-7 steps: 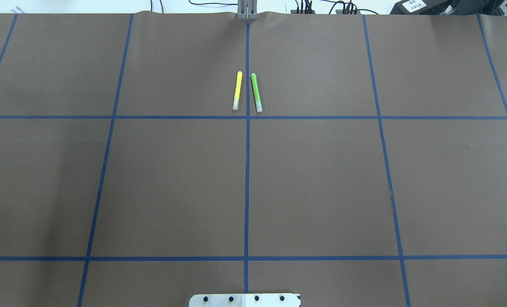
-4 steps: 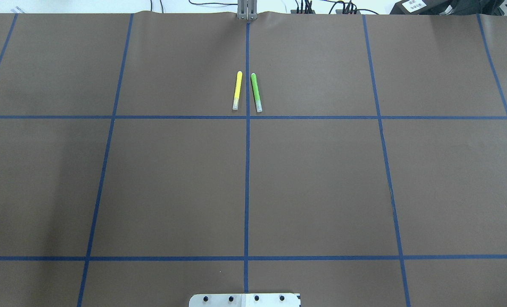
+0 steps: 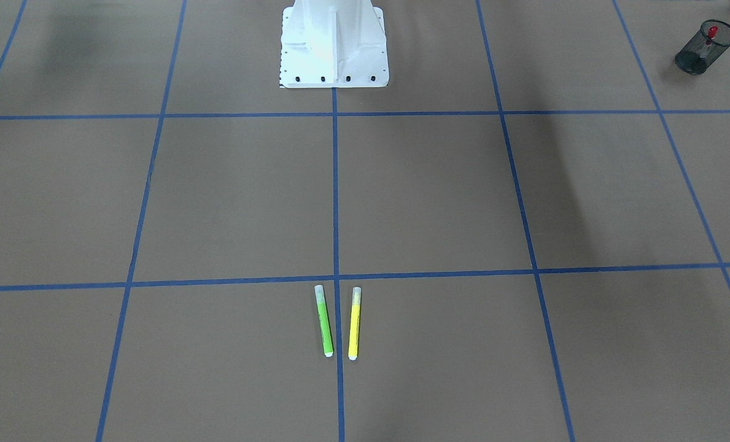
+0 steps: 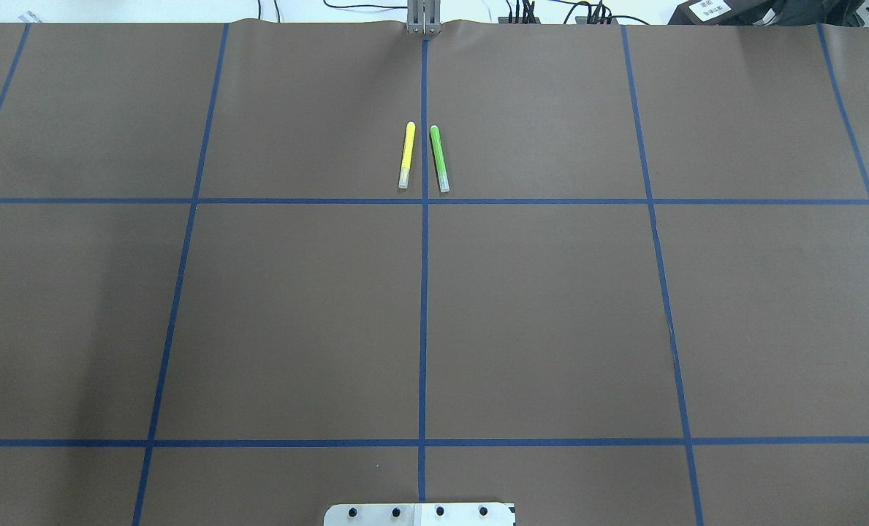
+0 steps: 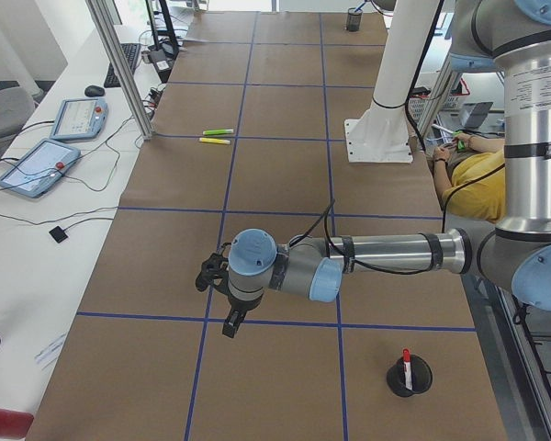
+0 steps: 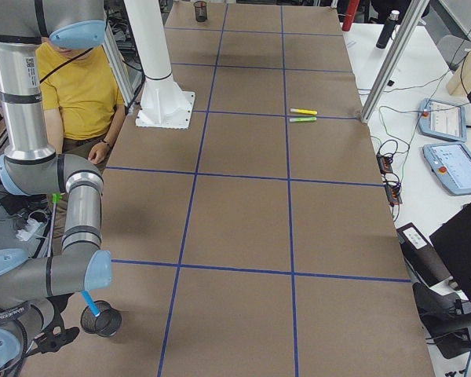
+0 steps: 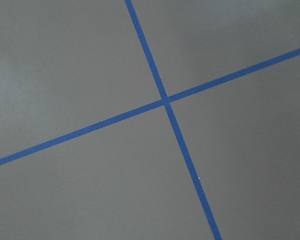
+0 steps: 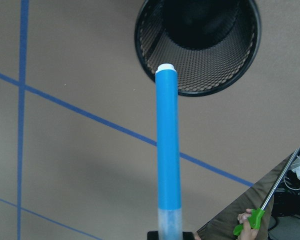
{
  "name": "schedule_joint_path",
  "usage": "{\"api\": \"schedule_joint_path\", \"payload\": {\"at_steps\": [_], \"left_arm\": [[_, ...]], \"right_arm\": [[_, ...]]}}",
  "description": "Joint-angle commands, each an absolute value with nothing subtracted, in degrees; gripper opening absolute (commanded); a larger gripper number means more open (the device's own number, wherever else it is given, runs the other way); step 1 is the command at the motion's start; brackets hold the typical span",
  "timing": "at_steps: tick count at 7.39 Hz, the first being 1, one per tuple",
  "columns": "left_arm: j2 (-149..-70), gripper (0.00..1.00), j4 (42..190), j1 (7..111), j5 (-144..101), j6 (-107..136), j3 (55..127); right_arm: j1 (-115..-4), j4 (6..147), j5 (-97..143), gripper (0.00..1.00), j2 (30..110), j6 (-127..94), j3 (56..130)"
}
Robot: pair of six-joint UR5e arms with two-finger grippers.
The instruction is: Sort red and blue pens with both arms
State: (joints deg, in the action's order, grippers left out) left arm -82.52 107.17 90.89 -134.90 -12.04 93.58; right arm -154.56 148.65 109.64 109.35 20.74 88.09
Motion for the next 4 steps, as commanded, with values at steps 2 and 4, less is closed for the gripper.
{"api": "schedule_joint_path", "payload": {"at_steps": [2, 4], "left_arm": [[-82.3, 1.0, 107.7, 90.9, -135.0, -12.0, 93.6], [-82.3, 1.0, 107.7, 91.0, -135.0, -12.0, 93.7]], "right_arm": [[-160.0, 147.9, 103.3, 0.0, 107.5, 21.1, 87.4], [-162.0, 147.8, 102.8, 0.0, 107.7, 20.7, 86.8]]}}
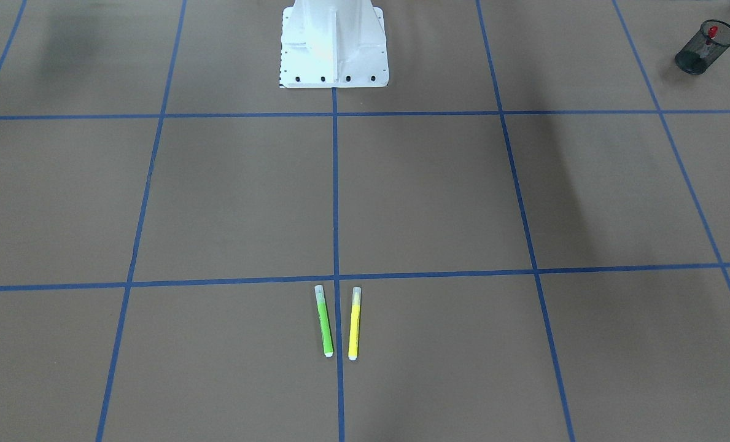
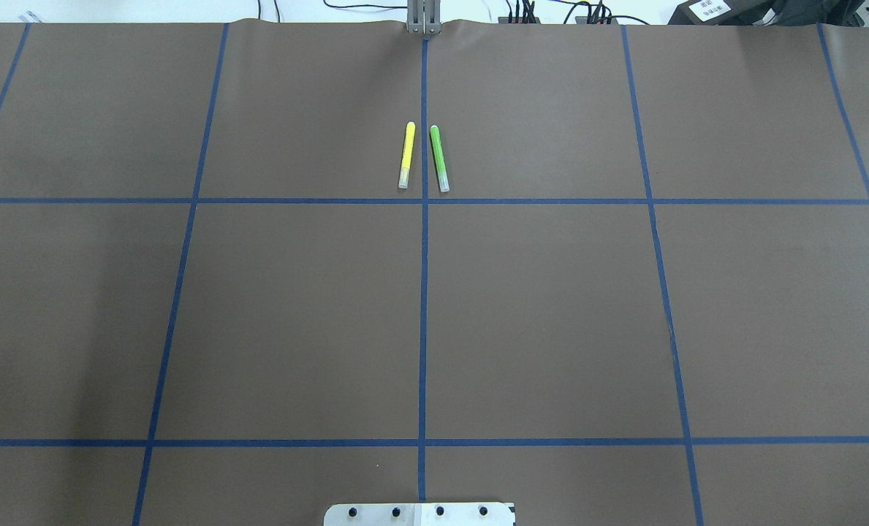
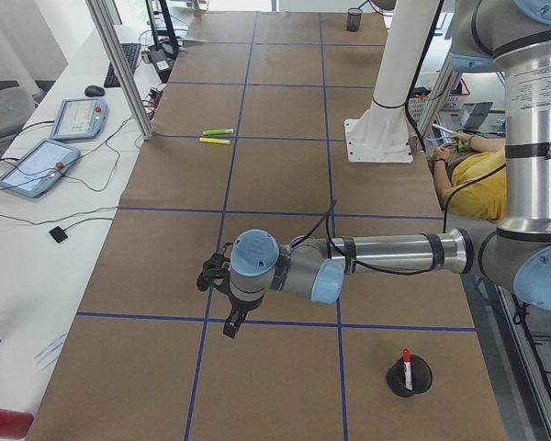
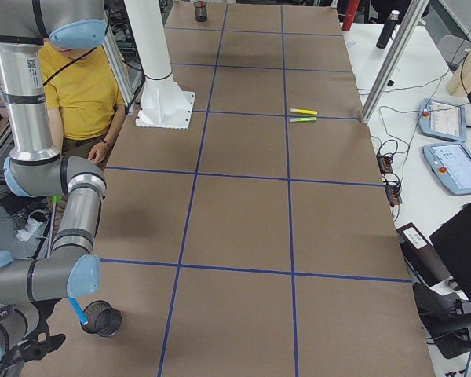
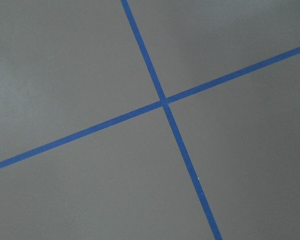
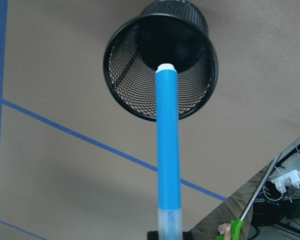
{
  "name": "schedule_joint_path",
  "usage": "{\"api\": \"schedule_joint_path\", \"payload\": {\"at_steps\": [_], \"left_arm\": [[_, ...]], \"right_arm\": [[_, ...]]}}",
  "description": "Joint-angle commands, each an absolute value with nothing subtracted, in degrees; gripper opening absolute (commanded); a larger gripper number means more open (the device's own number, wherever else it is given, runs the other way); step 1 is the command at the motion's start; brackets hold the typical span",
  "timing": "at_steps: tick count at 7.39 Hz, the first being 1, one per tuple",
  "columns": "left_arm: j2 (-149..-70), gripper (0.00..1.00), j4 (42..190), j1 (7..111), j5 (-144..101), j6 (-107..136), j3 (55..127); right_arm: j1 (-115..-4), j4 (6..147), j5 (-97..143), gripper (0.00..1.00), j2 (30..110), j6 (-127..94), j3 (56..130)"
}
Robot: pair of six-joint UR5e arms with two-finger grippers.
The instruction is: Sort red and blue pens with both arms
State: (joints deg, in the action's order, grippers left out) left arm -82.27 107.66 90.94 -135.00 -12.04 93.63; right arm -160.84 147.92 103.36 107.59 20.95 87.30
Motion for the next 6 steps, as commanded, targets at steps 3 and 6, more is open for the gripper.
{"api": "schedule_joint_path", "payload": {"at_steps": [3, 6], "left_arm": [[-82.3, 1.0, 107.7, 91.0, -135.0, -12.0, 93.8], [-81.2, 1.0, 110.2, 90.9, -135.0, -12.0, 93.9]], "right_arm": [[-161.8, 141.3, 103.3, 0.0, 107.6, 20.6, 80.9], [-161.9, 140.0, 103.5, 0.88, 106.8, 20.3, 80.7]]}}
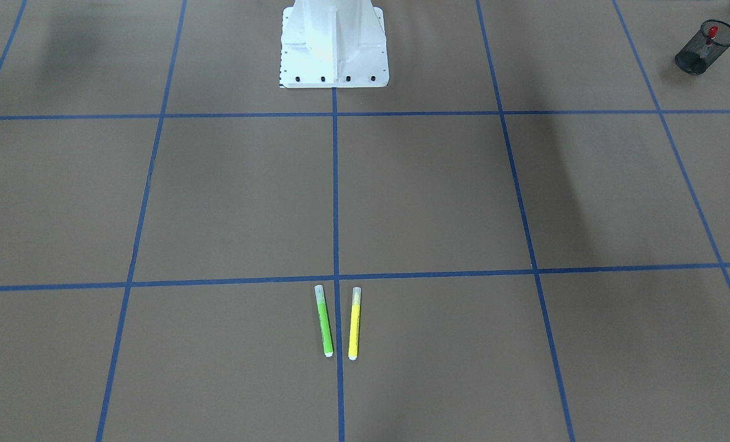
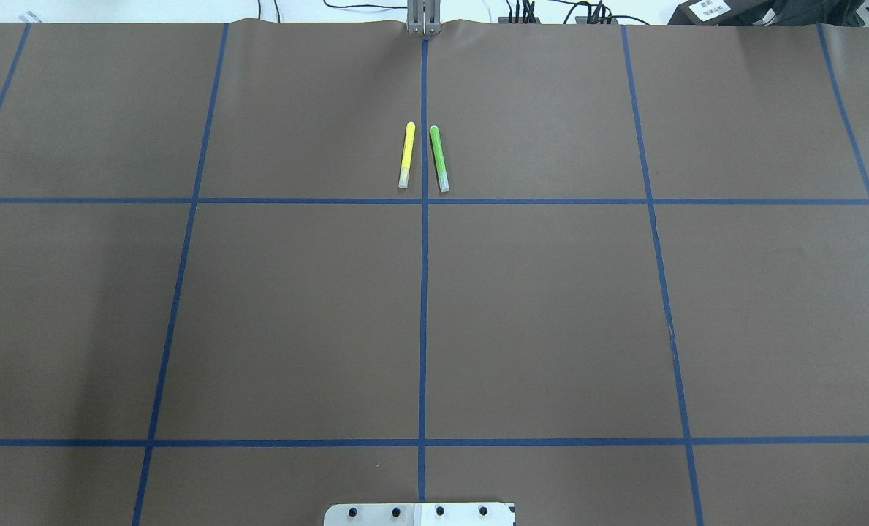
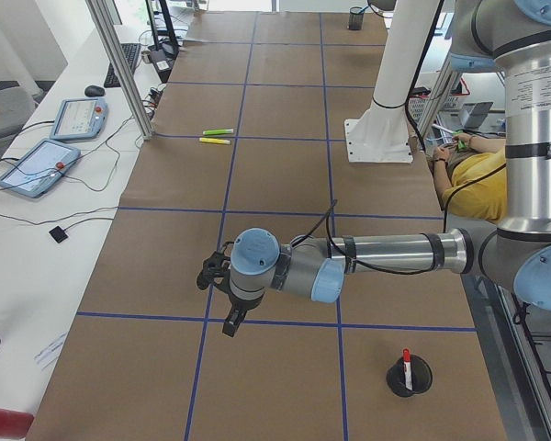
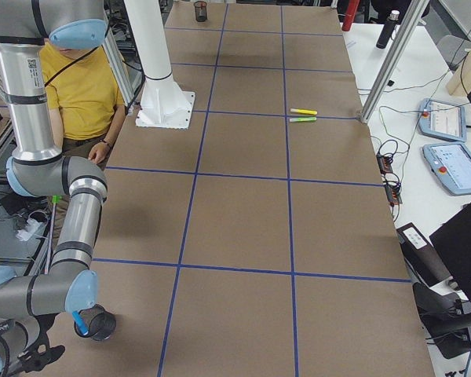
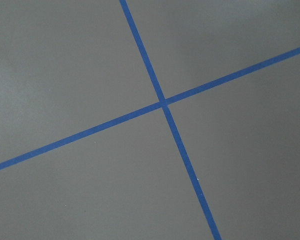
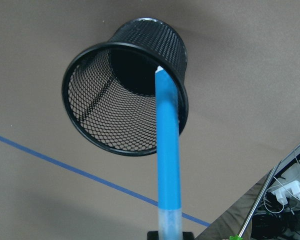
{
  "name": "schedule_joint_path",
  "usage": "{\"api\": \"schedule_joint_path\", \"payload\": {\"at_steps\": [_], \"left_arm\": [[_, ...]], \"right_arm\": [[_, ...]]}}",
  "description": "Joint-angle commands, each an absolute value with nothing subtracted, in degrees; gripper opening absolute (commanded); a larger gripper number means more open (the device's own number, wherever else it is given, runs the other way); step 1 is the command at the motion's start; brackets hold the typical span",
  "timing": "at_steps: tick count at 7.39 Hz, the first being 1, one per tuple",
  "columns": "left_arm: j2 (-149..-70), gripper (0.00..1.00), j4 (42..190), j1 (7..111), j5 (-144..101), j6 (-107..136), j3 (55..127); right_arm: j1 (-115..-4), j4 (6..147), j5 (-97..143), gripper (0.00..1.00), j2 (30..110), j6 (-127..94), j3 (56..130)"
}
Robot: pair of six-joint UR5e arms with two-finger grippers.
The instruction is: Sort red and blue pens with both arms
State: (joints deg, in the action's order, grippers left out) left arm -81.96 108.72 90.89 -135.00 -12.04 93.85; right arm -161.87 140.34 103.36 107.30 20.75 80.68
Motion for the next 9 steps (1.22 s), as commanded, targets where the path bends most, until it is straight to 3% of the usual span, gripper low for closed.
{"api": "schedule_joint_path", "payload": {"at_steps": [1, 5, 9], "left_arm": [[-80.3, 1.0, 111.7, 90.9, -135.1, -12.0, 93.9], [-79.7, 1.0, 112.1, 91.0, -135.0, -12.0, 93.8], [-79.7, 1.0, 112.1, 90.9, -135.0, -11.8, 93.8]], "right_arm": [[-161.8, 140.0, 103.9, 1.0, 106.4, 20.0, 80.7], [-160.2, 139.2, 108.0, 1.0, 106.3, 18.5, 80.9], [-147.5, 123.7, 124.9, 1.0, 106.7, 16.4, 79.0]]}}
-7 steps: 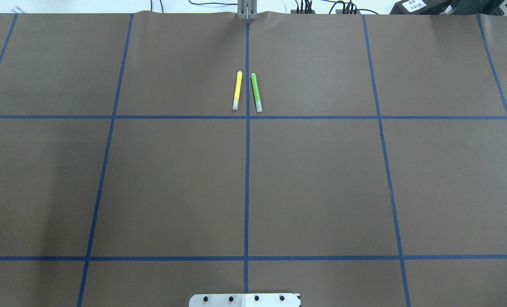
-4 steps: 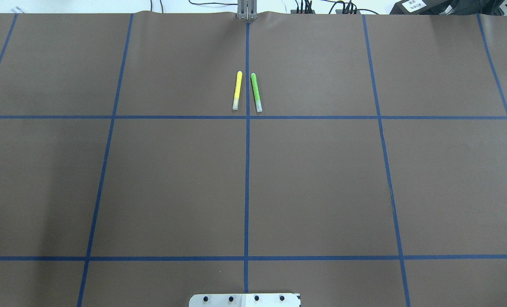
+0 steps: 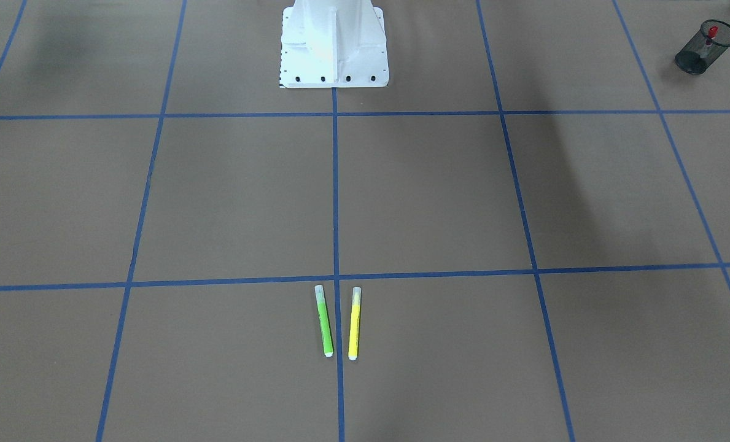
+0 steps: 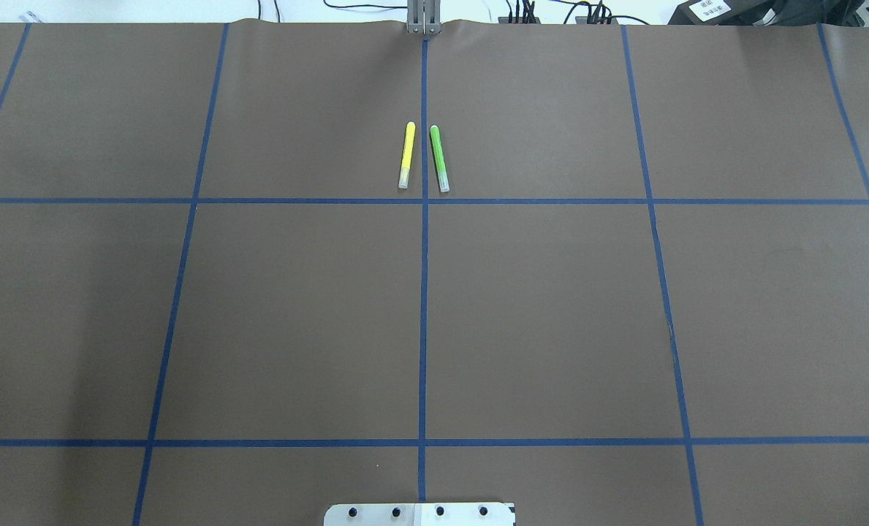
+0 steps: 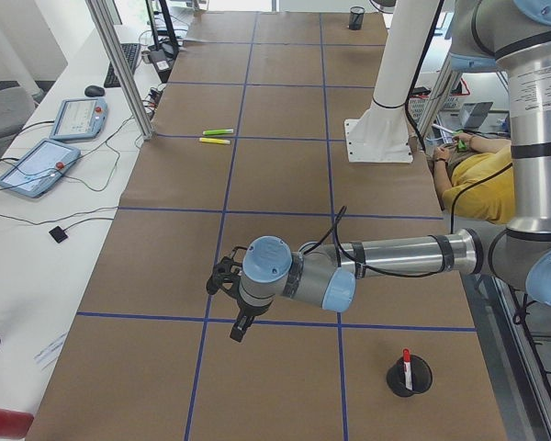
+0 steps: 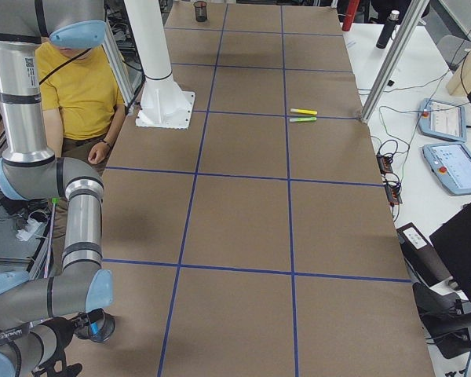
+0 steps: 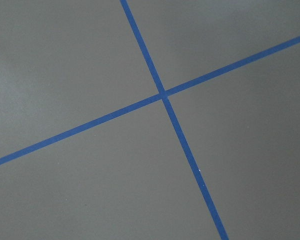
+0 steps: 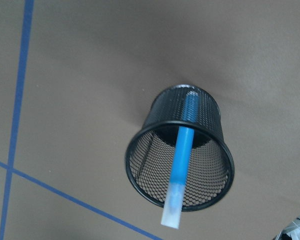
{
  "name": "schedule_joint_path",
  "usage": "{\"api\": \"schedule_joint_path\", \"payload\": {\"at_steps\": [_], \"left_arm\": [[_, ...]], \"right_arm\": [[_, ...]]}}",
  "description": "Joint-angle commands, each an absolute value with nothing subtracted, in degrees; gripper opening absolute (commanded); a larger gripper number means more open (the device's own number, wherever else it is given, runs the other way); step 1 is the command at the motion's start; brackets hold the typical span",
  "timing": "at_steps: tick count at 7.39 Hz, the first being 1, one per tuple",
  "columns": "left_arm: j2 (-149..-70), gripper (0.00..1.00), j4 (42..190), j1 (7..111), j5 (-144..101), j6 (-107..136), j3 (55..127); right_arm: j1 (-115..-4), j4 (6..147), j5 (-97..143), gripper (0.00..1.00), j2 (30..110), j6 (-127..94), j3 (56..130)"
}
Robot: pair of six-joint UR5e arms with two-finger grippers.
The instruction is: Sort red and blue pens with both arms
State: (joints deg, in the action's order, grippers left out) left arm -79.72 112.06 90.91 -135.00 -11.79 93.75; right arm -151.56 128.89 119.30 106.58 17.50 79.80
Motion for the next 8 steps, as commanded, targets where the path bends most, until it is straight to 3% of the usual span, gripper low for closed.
{"api": "schedule_joint_path", "payload": {"at_steps": [1, 4, 8], "left_arm": [[-79.7, 1.0, 112.0, 91.0, -135.0, -11.8, 93.6], [-79.7, 1.0, 111.8, 90.9, -135.1, -11.8, 93.3], [-79.7, 1.0, 111.9, 90.9, -135.1, -11.9, 92.3]], "right_arm": [[-141.9, 120.3, 129.9, 1.0, 106.7, 13.9, 78.8], [-126.5, 105.3, 140.2, 1.0, 106.4, 3.9, 78.8], [-113.8, 87.2, 145.4, 1.0, 106.1, 2.3, 78.9]]}}
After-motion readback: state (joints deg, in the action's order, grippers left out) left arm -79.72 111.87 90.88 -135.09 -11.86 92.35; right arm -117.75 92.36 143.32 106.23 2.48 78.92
